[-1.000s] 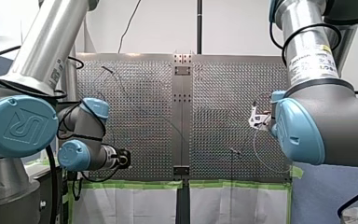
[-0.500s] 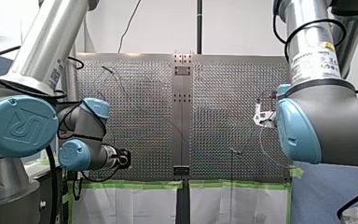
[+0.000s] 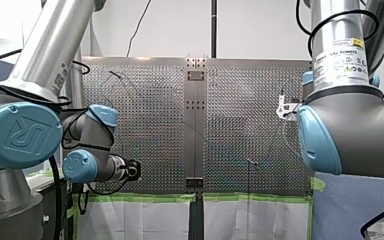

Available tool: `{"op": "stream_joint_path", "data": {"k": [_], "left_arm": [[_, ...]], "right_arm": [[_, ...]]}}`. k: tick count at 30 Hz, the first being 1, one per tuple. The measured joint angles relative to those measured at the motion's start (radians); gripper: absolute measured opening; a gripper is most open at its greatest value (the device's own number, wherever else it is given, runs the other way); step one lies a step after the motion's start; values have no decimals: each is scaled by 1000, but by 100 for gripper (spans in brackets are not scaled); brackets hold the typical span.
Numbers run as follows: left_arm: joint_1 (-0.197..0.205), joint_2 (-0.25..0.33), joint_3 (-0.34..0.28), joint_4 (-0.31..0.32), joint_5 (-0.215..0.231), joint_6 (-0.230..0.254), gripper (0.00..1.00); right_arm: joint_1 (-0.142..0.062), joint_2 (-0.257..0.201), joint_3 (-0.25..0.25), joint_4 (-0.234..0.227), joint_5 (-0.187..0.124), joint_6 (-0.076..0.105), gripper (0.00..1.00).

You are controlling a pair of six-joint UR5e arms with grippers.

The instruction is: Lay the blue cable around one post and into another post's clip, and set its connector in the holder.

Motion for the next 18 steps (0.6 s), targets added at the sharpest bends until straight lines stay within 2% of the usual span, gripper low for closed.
{"op": "stream_joint_path", "data": {"k": [4,8,15,18], "left_arm": [[0,0,0,0,0,0,100],[0,0,0,0,-1,0,100],[0,0,1,0,-2,0,100],[0,0,1,0,-2,0,100]], "right_arm": [[-7,-23,-28,42,-18,0,0],[-16,-27,-53,80,-38,9,0],[-34,-19,-80,140,-70,22,0],[-43,-4,-87,152,-89,24,0]]}}
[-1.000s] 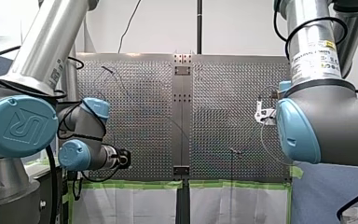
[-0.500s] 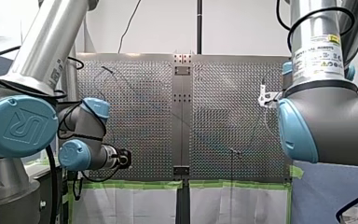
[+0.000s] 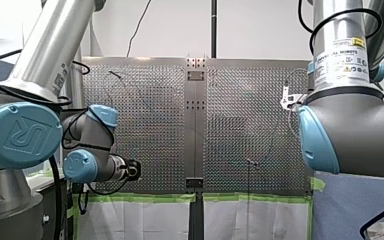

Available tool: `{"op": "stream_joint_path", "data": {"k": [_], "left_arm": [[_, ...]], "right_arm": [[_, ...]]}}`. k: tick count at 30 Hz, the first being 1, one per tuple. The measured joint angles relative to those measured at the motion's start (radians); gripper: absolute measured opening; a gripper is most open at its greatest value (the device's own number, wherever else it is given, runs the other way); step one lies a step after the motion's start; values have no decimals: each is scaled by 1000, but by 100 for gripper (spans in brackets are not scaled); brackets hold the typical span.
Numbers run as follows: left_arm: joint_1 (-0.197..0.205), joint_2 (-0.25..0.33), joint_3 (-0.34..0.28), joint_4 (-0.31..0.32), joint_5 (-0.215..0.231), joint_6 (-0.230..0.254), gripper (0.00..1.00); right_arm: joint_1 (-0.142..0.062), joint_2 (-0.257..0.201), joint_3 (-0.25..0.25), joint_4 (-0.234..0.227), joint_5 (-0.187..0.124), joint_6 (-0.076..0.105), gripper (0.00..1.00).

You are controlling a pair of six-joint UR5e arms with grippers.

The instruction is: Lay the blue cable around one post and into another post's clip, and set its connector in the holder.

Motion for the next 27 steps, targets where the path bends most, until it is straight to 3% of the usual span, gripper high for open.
{"op": "stream_joint_path", "data": {"k": [6,18,27], "left_arm": [[0,0,3,-7,0,0,100],[0,1,11,-34,-1,0,100],[0,1,12,-55,-1,-3,100]], "right_arm": [[-13,27,-35,33,-30,-5,0],[-42,31,-119,112,-72,-3,0],[-65,35,-144,110,-112,1,0]]}}
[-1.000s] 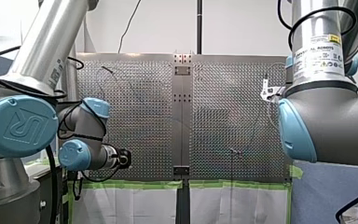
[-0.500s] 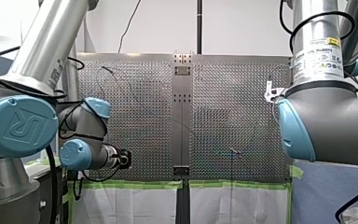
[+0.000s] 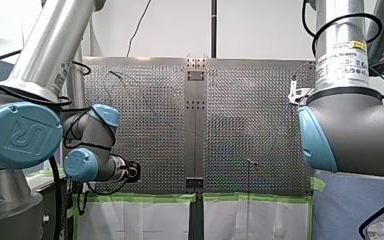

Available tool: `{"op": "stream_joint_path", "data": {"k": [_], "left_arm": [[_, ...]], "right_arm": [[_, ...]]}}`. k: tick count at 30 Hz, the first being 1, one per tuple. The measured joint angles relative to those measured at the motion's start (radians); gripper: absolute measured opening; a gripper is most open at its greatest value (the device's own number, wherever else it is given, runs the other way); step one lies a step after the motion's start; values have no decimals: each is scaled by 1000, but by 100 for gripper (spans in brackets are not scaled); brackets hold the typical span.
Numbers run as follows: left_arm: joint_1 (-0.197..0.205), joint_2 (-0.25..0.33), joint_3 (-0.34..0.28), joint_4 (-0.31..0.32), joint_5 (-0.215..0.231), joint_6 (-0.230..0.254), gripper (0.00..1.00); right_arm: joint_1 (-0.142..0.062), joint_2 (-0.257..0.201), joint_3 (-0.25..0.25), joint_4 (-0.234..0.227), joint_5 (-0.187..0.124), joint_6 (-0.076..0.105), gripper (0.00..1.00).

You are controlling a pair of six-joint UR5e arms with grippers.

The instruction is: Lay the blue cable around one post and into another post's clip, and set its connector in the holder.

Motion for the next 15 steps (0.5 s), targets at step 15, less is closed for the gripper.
{"op": "stream_joint_path", "data": {"k": [15], "left_arm": [[0,0,0,-3,-1,-8,100]], "right_arm": [[-3,62,-52,-12,-41,1,0]]}}
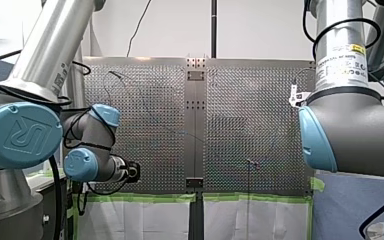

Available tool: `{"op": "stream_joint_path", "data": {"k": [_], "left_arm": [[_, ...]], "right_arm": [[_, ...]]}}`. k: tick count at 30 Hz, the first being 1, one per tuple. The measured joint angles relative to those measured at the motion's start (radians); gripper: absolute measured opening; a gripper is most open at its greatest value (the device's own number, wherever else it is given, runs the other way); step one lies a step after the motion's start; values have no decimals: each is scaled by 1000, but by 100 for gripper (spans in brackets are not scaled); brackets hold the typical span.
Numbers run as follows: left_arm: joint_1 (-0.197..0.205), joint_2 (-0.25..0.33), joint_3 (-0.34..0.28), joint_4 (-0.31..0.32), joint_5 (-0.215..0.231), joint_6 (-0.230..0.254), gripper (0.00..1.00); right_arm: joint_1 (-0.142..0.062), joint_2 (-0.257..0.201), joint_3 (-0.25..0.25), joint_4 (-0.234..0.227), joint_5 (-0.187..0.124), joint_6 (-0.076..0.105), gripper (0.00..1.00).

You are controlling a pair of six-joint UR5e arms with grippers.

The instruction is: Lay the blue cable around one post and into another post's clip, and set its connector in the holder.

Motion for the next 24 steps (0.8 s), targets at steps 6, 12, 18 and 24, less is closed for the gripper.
{"op": "stream_joint_path", "data": {"k": [6,12,18,24], "left_arm": [[0,0,0,0,0,-1,100],[0,0,0,0,-1,-1,100],[0,0,0,0,-1,-1,100],[0,0,1,0,-1,-1,100]], "right_arm": [[6,12,-22,12,-5,-1,0],[16,32,-46,27,-9,-5,0],[27,41,-68,31,-15,-6,0],[34,43,-87,47,-17,-6,0]]}}
